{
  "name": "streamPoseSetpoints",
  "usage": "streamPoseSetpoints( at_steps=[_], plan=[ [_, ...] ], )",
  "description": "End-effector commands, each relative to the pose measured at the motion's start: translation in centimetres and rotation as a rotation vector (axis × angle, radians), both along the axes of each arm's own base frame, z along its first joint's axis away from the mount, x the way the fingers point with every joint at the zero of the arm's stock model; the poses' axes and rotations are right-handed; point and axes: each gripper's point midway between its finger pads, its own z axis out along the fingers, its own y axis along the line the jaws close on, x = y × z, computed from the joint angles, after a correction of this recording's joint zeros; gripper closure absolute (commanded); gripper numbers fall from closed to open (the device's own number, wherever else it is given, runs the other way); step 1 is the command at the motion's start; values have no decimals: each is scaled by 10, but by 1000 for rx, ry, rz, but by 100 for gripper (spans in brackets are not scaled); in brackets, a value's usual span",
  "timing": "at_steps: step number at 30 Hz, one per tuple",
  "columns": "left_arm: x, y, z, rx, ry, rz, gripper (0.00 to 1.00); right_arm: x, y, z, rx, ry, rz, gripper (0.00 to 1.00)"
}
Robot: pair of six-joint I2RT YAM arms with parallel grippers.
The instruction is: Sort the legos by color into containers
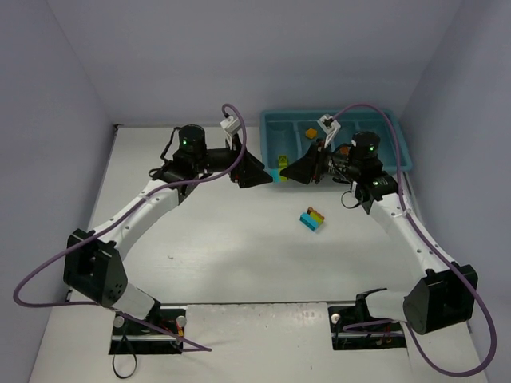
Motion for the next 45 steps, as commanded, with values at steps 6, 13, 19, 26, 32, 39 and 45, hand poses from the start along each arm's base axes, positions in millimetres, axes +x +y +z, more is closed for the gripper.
streamPoseSetpoints(
  at_steps=[6, 13, 19, 26, 32, 39, 45],
  plan=[
    [-9, -12, 37, -60, -134, -80, 25, -3, 11, 41, 73, -145, 77, 100],
    [-9, -17, 33, -58, -125, -101, 27, -6, 16, 40, 89, -140, 106, 100],
    [-11, -20, 36, -77, -116, -136, 33, -7, 17, 42, 95, -150, 120, 100],
    [-11, -22, 35, -81, -98, -160, 46, -6, 18, 41, 95, -151, 123, 100],
    [-11, -24, 33, -78, -89, -174, 65, -6, 18, 38, 91, -157, 127, 100],
    [-11, -22, 34, -76, -86, -183, 100, -8, 15, 22, 67, -166, 122, 100],
    [-10, -17, 29, -66, -63, -200, 100, -9, 9, 7, 28, -217, 113, 100]
  ],
)
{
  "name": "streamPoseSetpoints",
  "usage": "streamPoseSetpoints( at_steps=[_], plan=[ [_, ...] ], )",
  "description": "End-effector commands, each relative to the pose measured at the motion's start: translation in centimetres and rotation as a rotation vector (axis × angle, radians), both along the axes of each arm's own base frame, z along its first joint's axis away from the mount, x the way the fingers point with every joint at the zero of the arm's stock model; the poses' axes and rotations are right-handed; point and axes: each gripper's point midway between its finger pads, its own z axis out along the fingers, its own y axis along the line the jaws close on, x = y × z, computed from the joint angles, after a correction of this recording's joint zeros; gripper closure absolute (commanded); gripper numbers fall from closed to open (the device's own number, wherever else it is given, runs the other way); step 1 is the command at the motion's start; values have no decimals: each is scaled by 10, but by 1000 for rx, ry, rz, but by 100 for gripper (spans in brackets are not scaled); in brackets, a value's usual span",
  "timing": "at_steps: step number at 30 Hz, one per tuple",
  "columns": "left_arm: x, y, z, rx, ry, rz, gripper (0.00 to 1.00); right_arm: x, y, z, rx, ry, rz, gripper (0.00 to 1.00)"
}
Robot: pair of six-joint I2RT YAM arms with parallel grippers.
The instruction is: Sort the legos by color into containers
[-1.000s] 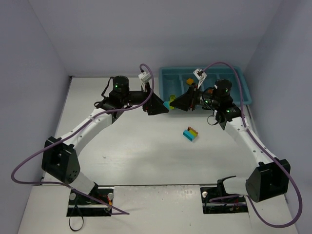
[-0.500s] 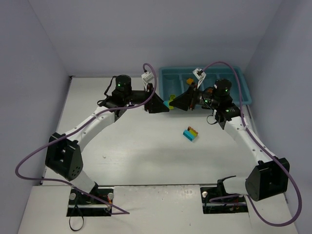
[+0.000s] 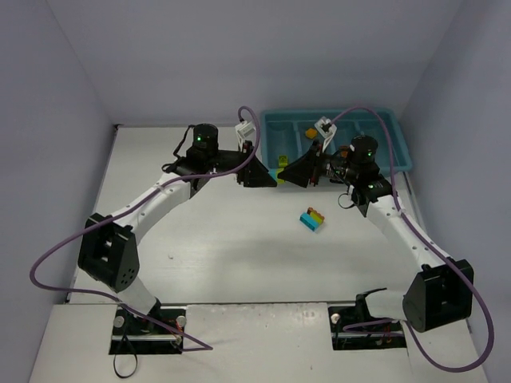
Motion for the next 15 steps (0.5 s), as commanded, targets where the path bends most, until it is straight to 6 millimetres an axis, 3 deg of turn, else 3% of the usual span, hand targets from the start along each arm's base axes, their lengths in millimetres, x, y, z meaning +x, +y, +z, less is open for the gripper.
streamPoseSetpoints(
  at_steps=[1, 15],
  plan=[
    [-2, 4, 48, -85, -153, -42, 100, -4, -4, 6, -11, -125, 16, 100],
    [5, 24, 36, -49, -149, -12, 100, 4, -13, -6, -51, -134, -5, 100]
  ],
)
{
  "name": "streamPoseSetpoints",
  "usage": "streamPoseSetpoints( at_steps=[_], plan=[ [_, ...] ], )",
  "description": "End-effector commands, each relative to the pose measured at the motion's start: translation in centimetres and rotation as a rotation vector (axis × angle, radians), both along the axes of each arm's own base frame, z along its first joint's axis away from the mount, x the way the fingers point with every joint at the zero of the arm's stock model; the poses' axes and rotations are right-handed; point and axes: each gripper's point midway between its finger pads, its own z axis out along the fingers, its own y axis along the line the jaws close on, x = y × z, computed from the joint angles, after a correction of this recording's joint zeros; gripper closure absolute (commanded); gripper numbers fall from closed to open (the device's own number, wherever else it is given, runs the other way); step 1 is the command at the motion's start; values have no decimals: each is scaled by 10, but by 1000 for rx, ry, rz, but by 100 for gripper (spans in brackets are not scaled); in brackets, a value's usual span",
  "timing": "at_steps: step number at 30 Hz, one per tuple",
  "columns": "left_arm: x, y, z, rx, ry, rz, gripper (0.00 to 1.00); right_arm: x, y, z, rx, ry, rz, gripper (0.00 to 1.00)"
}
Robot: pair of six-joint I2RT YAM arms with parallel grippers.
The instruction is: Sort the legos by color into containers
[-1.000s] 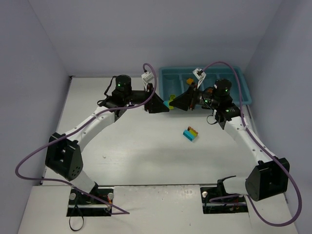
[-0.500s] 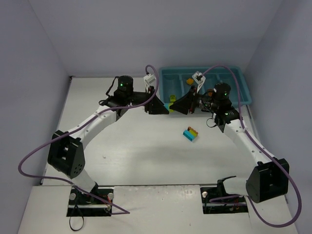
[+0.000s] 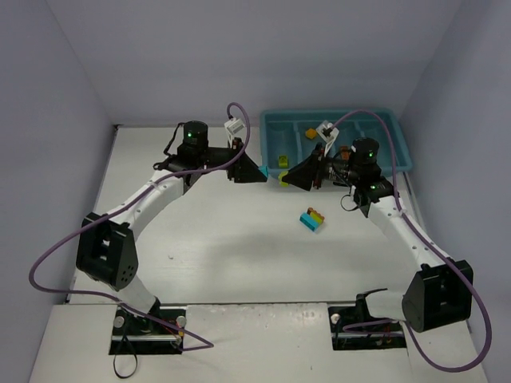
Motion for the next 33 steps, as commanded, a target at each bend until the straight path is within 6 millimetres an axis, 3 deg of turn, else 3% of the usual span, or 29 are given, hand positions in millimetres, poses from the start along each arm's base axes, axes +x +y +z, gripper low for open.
streamPoseSetpoints(
  at_steps=[1, 17, 33],
  plan=[
    [-9, 4, 48, -71, -168, -36, 100, 1, 0, 14, 9, -88, 14, 100],
    [11, 15, 27, 49, -161, 90, 100, 20, -4, 14, -7, -89, -70, 100],
    [29, 34, 19, 171, -176, 229, 100, 36, -10, 23, -17, -96, -163, 100]
  ],
)
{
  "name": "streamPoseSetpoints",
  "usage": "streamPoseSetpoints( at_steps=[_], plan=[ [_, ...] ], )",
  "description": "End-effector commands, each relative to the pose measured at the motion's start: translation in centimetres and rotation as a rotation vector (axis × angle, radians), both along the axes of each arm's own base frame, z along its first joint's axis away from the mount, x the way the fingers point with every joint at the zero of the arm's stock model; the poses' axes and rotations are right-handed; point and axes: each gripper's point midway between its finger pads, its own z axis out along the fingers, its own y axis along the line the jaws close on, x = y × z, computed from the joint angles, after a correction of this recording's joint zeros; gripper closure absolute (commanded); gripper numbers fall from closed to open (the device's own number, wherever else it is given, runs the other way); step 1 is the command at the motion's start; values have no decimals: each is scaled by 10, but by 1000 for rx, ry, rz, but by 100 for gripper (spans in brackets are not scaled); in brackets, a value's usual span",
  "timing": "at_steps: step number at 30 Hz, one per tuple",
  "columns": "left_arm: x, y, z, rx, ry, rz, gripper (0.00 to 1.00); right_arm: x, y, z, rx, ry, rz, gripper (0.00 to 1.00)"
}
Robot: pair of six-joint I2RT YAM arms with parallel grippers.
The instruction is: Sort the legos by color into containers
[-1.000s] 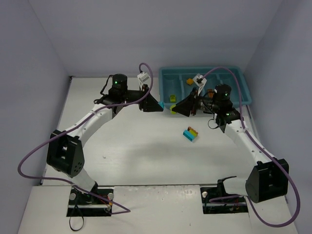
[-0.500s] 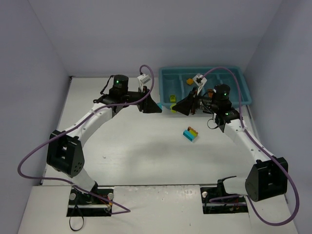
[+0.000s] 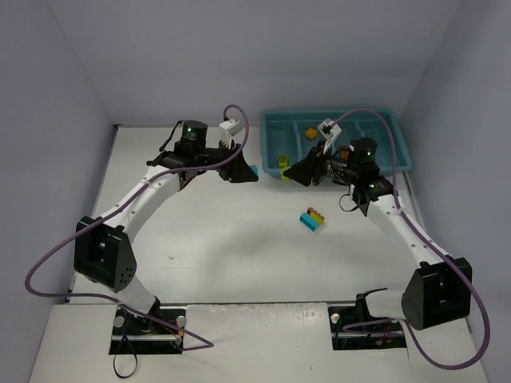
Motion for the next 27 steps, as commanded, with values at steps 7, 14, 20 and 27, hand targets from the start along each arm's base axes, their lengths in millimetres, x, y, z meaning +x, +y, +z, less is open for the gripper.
streamPoseSetpoints(
  at_steps=[7, 14, 20, 27],
  plan=[
    [16, 21, 42, 39, -153, 122, 100, 26, -6, 33, 5, -102, -92, 100],
    [29, 36, 37, 114, -157, 237, 100, 44, -15, 35, -29, -105, -184, 100],
    [41, 53, 28, 196, -152, 349, 100, 57, -23, 30, -59, -93, -253, 100],
    [46, 67, 26, 254, -158, 421, 100, 70, -25, 27, -79, -87, -285, 100]
  ],
)
